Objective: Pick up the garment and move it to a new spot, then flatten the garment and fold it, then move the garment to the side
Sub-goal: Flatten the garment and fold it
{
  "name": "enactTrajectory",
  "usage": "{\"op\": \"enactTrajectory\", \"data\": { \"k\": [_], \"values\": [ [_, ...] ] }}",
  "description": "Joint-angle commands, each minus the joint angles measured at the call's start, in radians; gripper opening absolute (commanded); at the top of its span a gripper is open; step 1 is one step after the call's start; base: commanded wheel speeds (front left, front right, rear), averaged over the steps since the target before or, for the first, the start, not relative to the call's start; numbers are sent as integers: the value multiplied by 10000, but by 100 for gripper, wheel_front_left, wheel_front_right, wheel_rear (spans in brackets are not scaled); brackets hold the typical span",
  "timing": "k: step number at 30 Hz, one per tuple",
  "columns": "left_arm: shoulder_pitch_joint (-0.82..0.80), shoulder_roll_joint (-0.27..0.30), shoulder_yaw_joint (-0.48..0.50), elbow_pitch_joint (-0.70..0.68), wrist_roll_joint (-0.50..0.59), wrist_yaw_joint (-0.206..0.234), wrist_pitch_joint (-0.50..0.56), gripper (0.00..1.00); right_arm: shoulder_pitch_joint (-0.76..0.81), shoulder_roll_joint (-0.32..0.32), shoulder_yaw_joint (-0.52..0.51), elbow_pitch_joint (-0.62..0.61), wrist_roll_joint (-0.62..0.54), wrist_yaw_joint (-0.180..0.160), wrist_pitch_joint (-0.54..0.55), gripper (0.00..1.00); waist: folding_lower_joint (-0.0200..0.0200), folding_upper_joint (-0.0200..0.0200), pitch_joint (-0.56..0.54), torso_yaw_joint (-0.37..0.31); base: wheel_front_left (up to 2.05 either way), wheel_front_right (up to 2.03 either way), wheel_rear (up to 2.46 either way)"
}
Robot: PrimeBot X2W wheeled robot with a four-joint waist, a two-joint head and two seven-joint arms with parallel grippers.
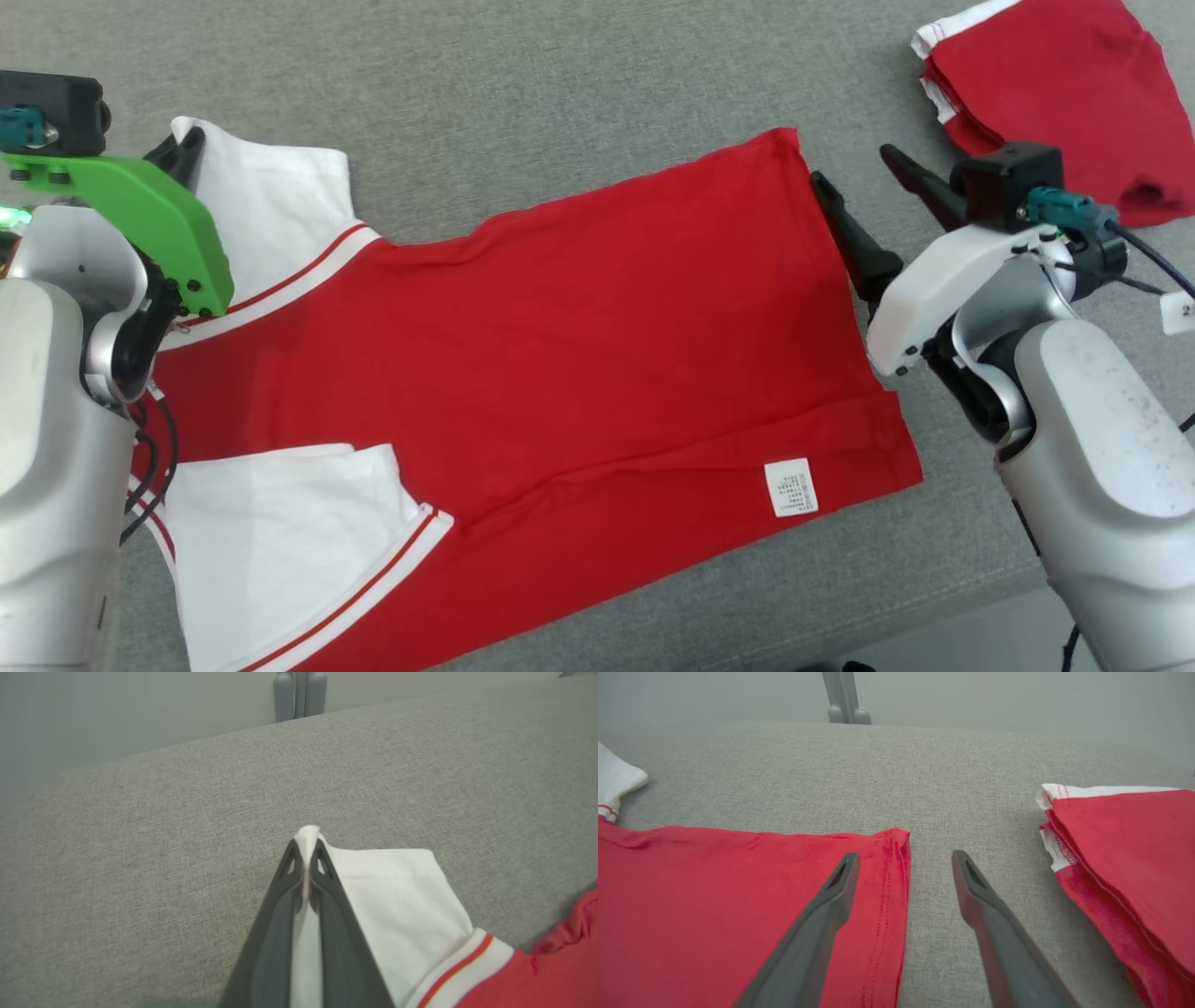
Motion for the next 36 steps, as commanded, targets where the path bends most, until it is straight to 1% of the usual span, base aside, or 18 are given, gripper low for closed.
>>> {"op": "enactTrajectory", "data": {
  "k": [1, 2, 4, 6, 10, 13, 17, 18, 19, 20, 21, 23, 24, 25, 26, 28, 31, 36],
  "values": [
    [167, -55, -26, -95, -64, -43, -112, 0, -301, -209, 70, 321, -187, -11, 75, 100, -1, 0, -320, 464, 0, 0, 0],
    [207, -124, -64, -197, -94, -59, -185, 0, -481, -337, 189, 600, -287, -11, 142, 100, -1, 0, -359, 599, 0, 0, 0],
    [275, -222, -139, -361, -151, -75, -266, 0, -797, -361, 345, 1120, -200, -10, 252, 100, -1, 0, -402, 802, 0, 0, 0],
    [332, -302, -176, -574, -221, -89, -344, 0, -1153, -516, 494, 1609, -272, -14, 327, 100, -1, 0, -410, 999, 0, 0, 0],
    [431, -442, -236, -917, -307, -96, -411, 0, -1789, -581, 703, 2732, -149, -13, 483, 100, -1, 0, -362, 1318, 0, 0, 0],
    [475, -516, -274, -1068, -351, -87, -480, 0, -2237, -490, 781, 3552, 68, -13, 624, 100, -1, 0, -335, 1466, 0, 0, 0],
    [514, -601, -290, -1185, -422, -31, -573, 0, -2675, -566, 1189, 4458, 277, -13, 961, 100, -1, 0, -349, 1607, 0, 0, 0],
    [512, -609, -285, -1193, -445, -20, -572, 0, -2780, -617, 1324, 4645, 325, -13, 1015, 97, -1, 0, -354, 1628, 0, 0, 0],
    [510, -621, -283, -1194, -445, -4, -597, 0, -2887, -674, 1395, 4779, 358, -13, 996, 82, -1, 0, -357, 1639, 0, 0, 0],
    [505, -640, -279, -1195, -440, 18, -621, 0, -2978, -717, 1484, 4920, 405, -14, 944, 54, -1, 0, -361, 1652, 0, 0, 0],
    [500, -651, -274, -1186, -443, 36, -645, 0, -3025, -722, 1562, 5048, 436, -14, 936, 44, -1, 0, -366, 1660, 0, 0, 0],
    [485, -667, -274, -1153, -472, 47, -682, 0, -3150, -740, 1736, 5291, 563, -13, 786, 29, -1, 0, -378, 1672, 0, 0, 0],
    [479, -669, -264, -1137, -484, 60, -694, 0, -3230, -760, 1813, 5367, 597, -14, 691, 20, -1, 0, -384, 1675, 0, 0, 0],
    [477, -669, -243, -1117, -501, 62, -740, 0, -3296, -787, 1918, 5470, 634, -13, 593, 7, -1, 0, -397, 1674, 0, 0, 0],
    [483, -667, -230, -1100, -505, 76, -781, 0, -3325, -801, 2004, 5549, 669, -14, 503, 0, -1, 0, -412, 1670, 0, 0, 0],
    [476, -648, -193, -1057, -494, 100, -899, 0, -3435, -843, 2111, 5681, 759, -14, 195, 0, -1, 0, -467, 1658, 0, 0, 0],
    [423, -625, -137, -994, -486, 131, -1113, 0, -3628, -914, 2146, 5868, 745, -14, -549, 0, -1, 0, -600, 1616, 0, 0, 0],
    [734, -694, -47, -1094, -642, 114, -1472, 0, -3357, -746, 2295, 6003, 1140, -14, -1426, 0, -1, 0, -993, 1597, 0, 0, 0]
  ]
}}
